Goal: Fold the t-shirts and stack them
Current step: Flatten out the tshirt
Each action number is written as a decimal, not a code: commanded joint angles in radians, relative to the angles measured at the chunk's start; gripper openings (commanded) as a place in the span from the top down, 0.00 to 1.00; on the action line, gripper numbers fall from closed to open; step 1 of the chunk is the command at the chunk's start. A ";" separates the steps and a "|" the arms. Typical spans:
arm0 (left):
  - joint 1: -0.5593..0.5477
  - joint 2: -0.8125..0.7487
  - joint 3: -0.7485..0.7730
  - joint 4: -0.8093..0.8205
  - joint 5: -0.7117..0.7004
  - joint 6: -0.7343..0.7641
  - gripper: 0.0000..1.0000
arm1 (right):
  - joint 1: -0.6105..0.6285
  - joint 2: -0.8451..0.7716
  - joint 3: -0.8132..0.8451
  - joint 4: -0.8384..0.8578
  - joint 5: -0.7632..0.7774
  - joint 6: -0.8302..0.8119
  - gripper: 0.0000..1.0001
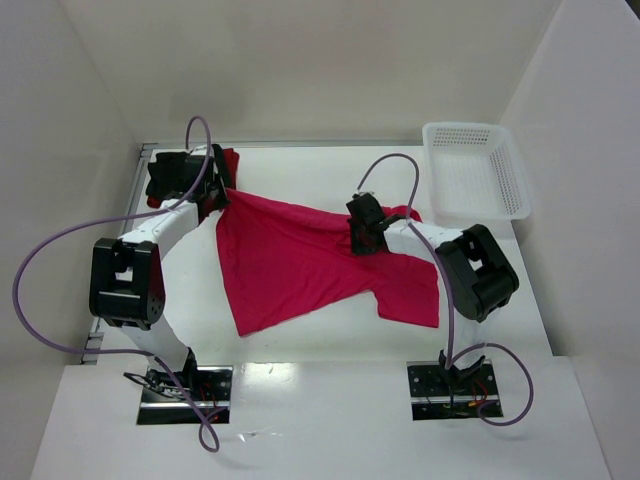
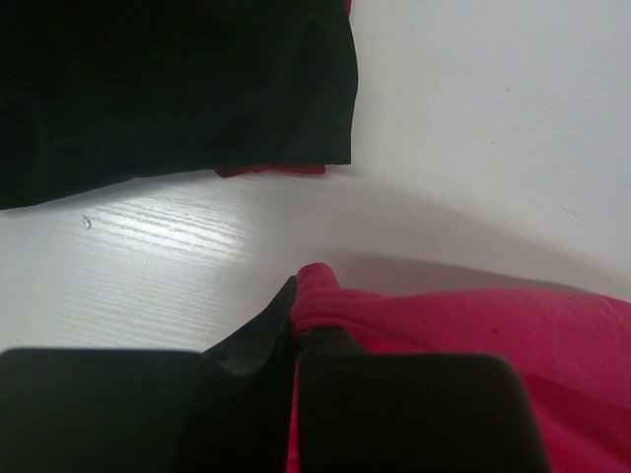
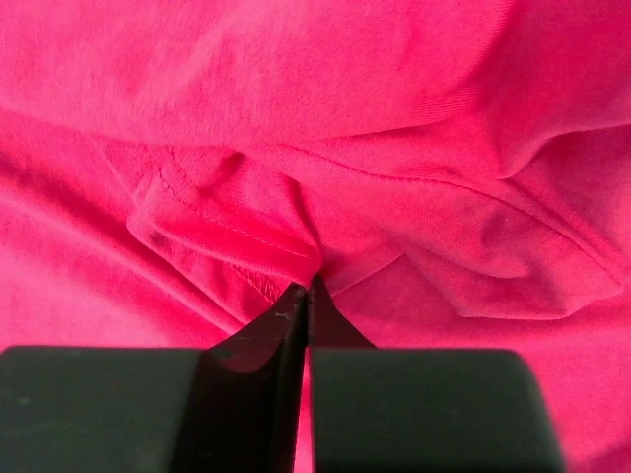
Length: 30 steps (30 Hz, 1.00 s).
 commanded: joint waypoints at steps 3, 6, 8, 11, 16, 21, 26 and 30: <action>0.016 -0.024 0.004 0.049 0.001 -0.019 1.00 | -0.004 -0.006 0.010 0.054 0.069 0.027 1.00; 0.016 -0.034 0.004 0.040 0.012 -0.019 1.00 | -0.004 -0.084 0.039 0.042 0.127 0.027 1.00; 0.025 -0.044 0.017 0.027 0.026 -0.010 1.00 | -0.004 -0.132 0.096 0.019 0.175 0.018 1.00; 0.034 -0.091 0.062 -0.006 0.036 -0.001 1.00 | -0.034 -0.182 0.217 -0.045 0.199 0.018 1.00; 0.034 -0.221 0.152 -0.061 0.099 0.054 1.00 | -0.058 -0.279 0.456 -0.045 0.247 -0.059 1.00; 0.034 -0.336 0.286 -0.121 0.098 0.111 1.00 | -0.058 -0.325 0.644 0.002 0.256 -0.169 1.00; 0.034 -0.399 0.409 -0.151 0.066 0.153 1.00 | -0.058 -0.371 0.750 0.035 0.291 -0.265 1.00; 0.034 -0.496 0.452 -0.186 -0.006 0.163 1.00 | -0.058 -0.413 0.837 0.044 0.313 -0.303 1.00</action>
